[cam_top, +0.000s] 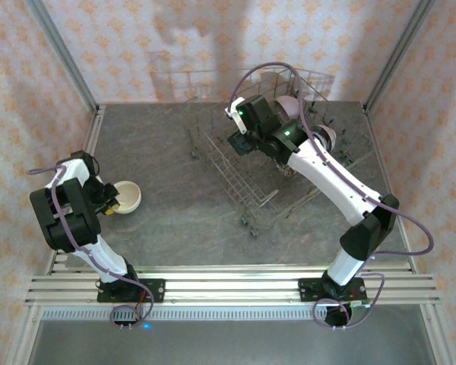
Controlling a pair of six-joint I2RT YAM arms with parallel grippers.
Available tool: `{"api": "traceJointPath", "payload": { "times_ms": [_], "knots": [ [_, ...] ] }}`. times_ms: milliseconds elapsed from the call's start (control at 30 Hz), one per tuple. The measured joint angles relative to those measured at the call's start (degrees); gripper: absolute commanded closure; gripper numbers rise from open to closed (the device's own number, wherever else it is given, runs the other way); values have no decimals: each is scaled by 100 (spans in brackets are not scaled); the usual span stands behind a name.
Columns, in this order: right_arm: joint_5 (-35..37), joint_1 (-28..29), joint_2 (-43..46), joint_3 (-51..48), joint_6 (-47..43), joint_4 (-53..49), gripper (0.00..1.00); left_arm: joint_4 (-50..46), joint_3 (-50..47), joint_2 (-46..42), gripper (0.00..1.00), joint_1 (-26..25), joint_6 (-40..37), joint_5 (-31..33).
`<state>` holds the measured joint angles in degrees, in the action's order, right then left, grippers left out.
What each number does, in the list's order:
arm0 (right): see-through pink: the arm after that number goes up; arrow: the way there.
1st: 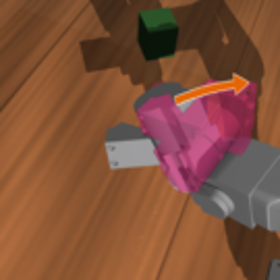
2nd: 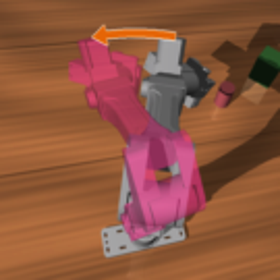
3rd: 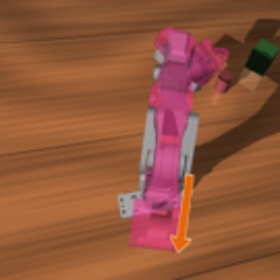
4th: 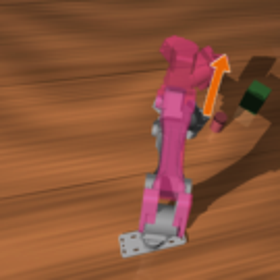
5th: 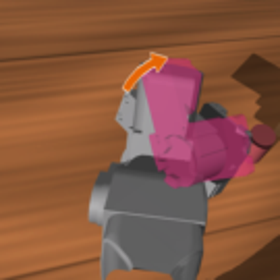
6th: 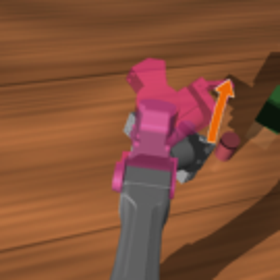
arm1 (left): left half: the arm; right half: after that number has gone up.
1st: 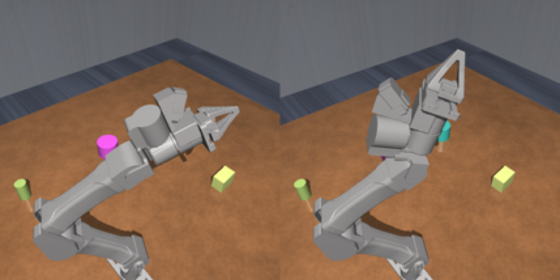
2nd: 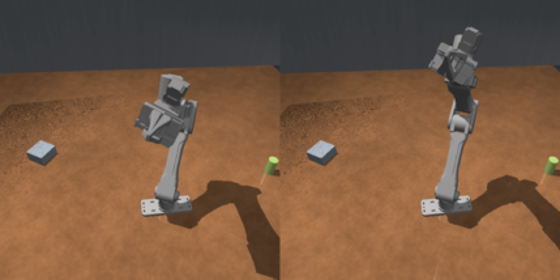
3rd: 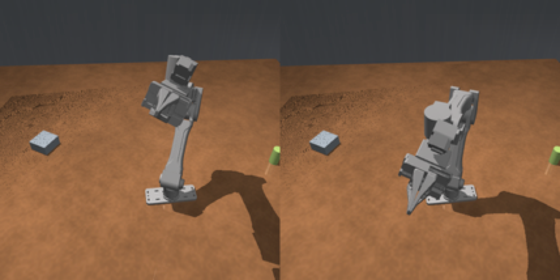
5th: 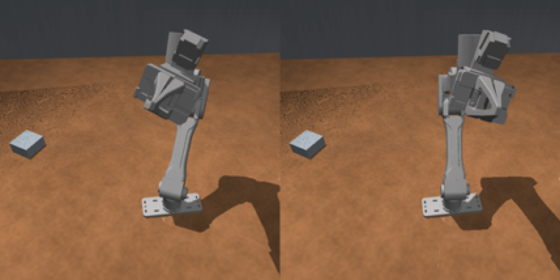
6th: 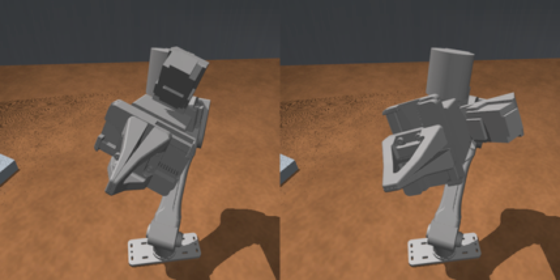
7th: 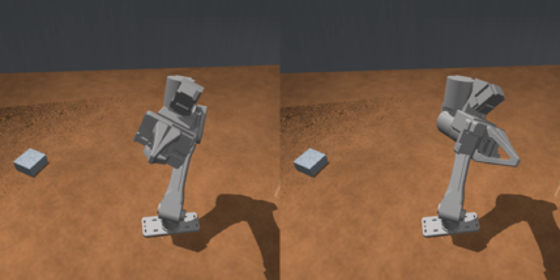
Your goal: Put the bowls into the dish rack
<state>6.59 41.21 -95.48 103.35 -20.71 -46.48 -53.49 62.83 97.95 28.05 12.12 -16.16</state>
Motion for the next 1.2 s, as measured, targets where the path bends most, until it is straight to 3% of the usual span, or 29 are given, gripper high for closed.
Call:
{"api": "traceJointPath", "payload": {
  "times_ms": [400, 800, 1000, 1200],
  "knots": [
    [155, 0, 116, -267, 138, 79, 27, 63, -269, -671, 100, -433, 186, -372],
    [619, 0, 116, -210, 407, 192, 25, -192, 9, -2450, 100, -809, 704, -791],
    [404, 0, 125, 227, 658, 245, 25, -348, 1362, -2885, 100, -1646, 1217, -695],
    [-79, 2, 341, 424, 951, 382, 25, -372, 2645, -2673, 100, -2946, 1698, -264]
  ]
}}
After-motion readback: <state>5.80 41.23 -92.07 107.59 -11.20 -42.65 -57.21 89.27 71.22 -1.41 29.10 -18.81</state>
